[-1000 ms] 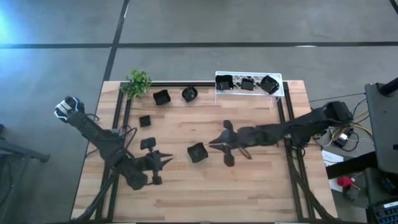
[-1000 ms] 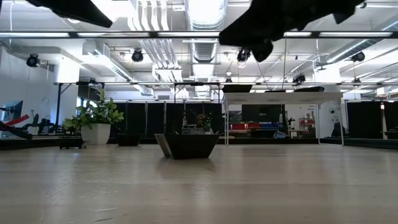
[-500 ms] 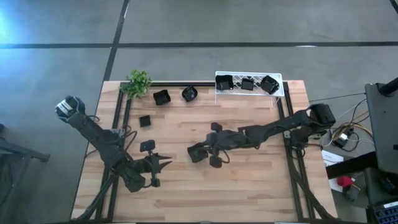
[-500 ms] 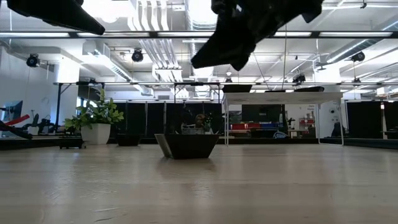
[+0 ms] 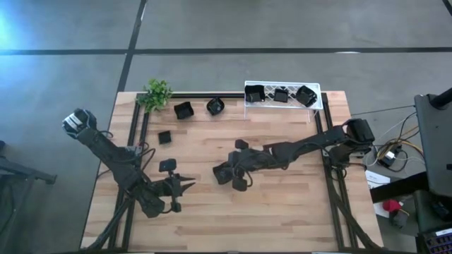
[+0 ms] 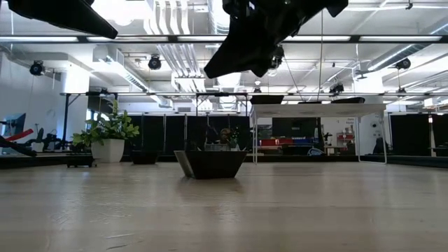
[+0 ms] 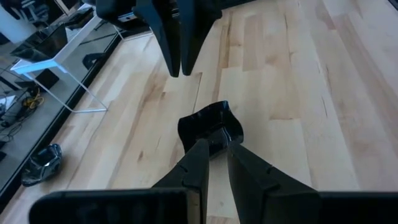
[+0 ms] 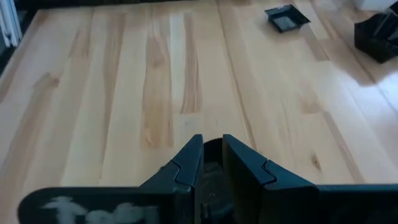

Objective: Pick & Place Mini shaped plates
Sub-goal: Stack the black distorted square plate on top of the black distorted square plate on the shelf

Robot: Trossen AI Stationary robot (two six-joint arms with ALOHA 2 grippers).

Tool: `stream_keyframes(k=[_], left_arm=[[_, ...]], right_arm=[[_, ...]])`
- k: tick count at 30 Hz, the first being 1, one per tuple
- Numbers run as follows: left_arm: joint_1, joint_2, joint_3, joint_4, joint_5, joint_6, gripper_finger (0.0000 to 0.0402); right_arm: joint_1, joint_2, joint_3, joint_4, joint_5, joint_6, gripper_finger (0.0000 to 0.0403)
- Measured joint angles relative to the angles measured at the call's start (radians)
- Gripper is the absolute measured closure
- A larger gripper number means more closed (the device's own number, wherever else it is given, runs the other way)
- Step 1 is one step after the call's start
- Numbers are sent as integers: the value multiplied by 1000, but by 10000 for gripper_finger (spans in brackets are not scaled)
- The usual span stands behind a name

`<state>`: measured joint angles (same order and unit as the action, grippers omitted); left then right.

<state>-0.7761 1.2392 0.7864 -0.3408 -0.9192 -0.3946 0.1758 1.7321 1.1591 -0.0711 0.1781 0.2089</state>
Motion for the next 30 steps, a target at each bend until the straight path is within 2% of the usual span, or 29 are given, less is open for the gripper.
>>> stream_keyframes(k=[4,12,15,23,30], left_arm=[[0,-2,0,0,0,2,346],[0,-2,0,0,1,26,346],[0,-2,0,0,1,26,346],[0,-2,0,-1,1,35,346],[1,-2,0,-1,1,55,346]], right_arm=[[0,-2,-2,-10,4,25,336],[1,1,-4,-59,4,29,284],[1,0,-4,-80,4,83,275],[1,0,-5,-229,3,194,275],[1,0,-5,-248,2,248,284]])
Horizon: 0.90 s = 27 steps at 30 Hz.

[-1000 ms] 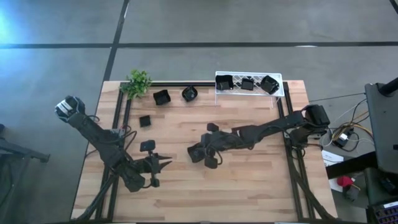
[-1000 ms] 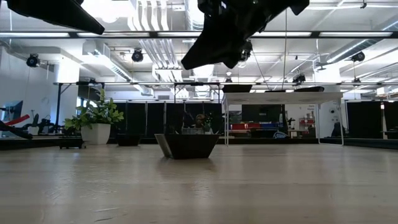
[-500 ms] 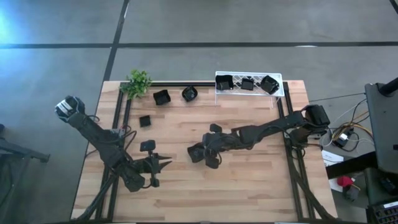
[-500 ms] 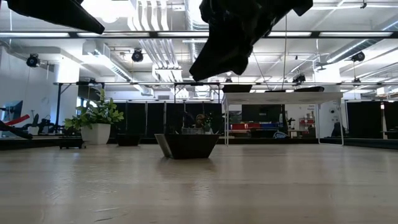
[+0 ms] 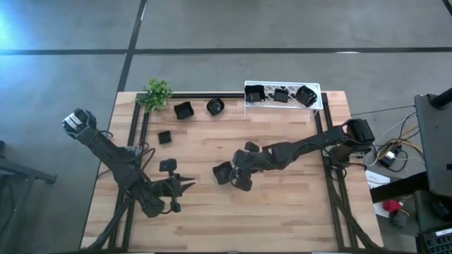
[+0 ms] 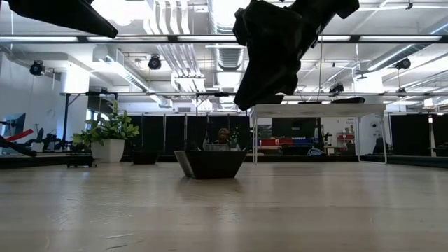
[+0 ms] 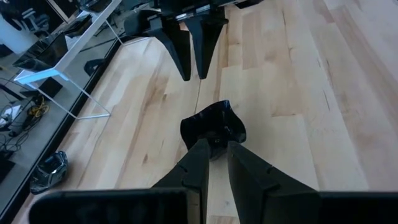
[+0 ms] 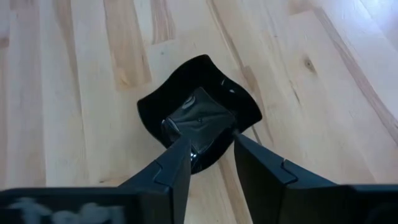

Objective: Pick & Place Mini shaped plates
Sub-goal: Stack the black distorted square plate on top of the black distorted square plate on the shelf

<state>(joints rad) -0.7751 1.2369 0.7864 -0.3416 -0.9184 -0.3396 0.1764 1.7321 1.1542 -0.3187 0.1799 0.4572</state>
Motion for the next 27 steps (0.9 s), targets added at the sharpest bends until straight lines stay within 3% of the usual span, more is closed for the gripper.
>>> stream_keyframes(k=[10,19,27], left_arm=[[3,0,0,0,0,26,346],[30,-10,-1,1,0,51,346],[51,-13,-1,8,0,98,346]], right_arm=[[-1,0,0,-13,-33,74,291],[-17,3,-2,-15,45,369,289],[-24,4,-38,7,58,416,289]])
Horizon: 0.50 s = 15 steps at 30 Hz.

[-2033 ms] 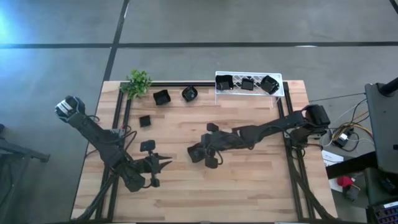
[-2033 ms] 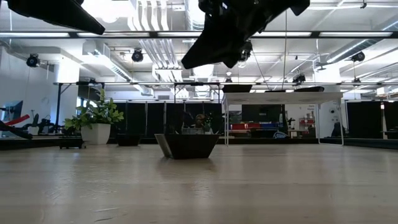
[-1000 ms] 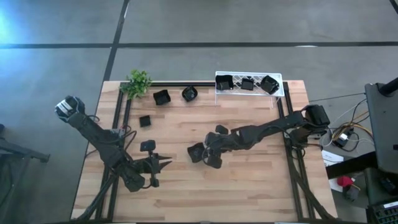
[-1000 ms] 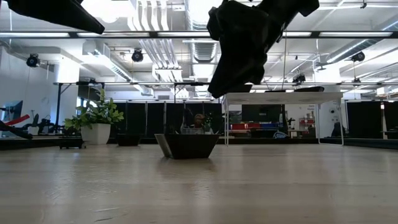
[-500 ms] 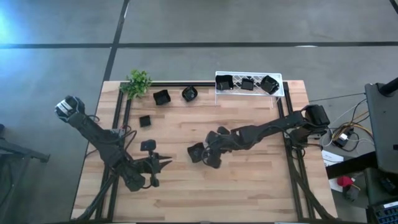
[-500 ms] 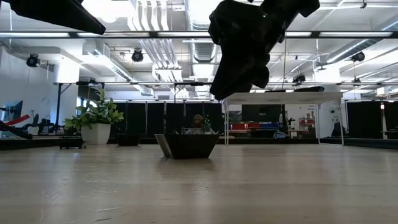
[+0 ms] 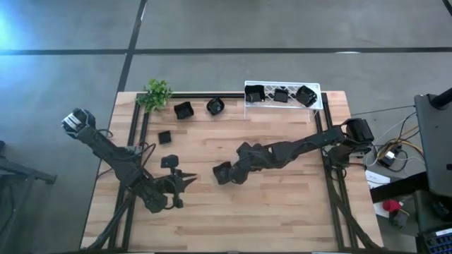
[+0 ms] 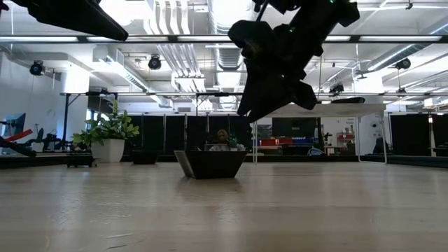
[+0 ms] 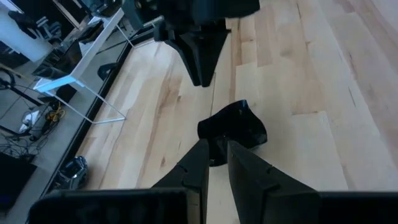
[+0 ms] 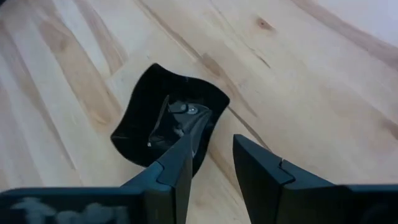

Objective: Pick & Place Mini shaped plates
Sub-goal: Stack the black distorted square plate on top of the black distorted square plate on the shelf

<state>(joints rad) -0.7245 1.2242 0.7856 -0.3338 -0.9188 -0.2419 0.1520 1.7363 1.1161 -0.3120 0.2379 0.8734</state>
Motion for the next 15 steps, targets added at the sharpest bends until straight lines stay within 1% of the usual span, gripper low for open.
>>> stream_keyframes(k=[2,6,9,12,15], left_arm=[[3,-4,0,9,0,16,346],[5,-15,12,12,0,37,346],[5,-25,24,13,0,47,346],[5,-33,31,12,0,68,346],[5,-36,35,12,0,92,346]], right_arm=[[0,0,-21,23,0,15,289],[-3,0,-80,127,1,15,289],[-3,0,-99,193,1,11,289],[-4,17,-102,203,9,10,289],[-10,62,-95,194,8,9,289]])
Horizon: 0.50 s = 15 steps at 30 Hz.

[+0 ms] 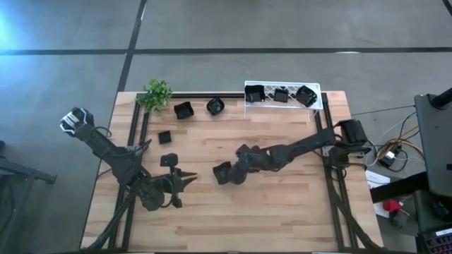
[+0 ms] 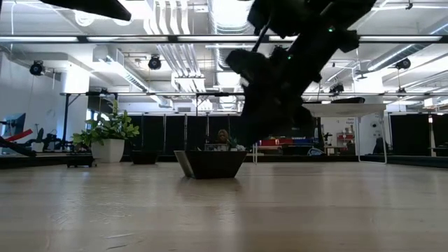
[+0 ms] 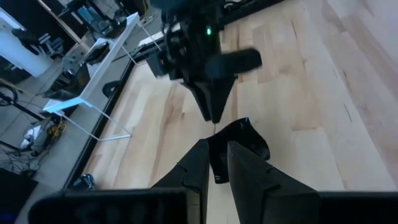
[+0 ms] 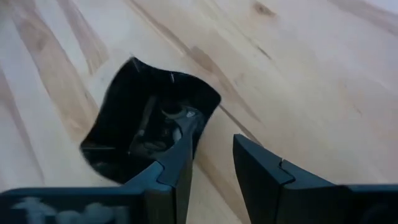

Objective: Pick & Place Mini shaped plates
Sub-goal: Stack the black distorted square plate on top of the black distorted square plate on the shelf

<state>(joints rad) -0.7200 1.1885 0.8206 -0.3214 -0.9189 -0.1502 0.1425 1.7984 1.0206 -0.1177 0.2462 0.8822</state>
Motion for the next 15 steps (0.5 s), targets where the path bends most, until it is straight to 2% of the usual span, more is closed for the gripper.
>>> stream_keyframes(k=[6,15], left_arm=[[1,0,11,0,0,52,346],[5,-2,20,17,0,101,346]], right_arm=[[-6,66,51,2,-18,-39,289],[-5,67,65,0,-34,-52,289]])
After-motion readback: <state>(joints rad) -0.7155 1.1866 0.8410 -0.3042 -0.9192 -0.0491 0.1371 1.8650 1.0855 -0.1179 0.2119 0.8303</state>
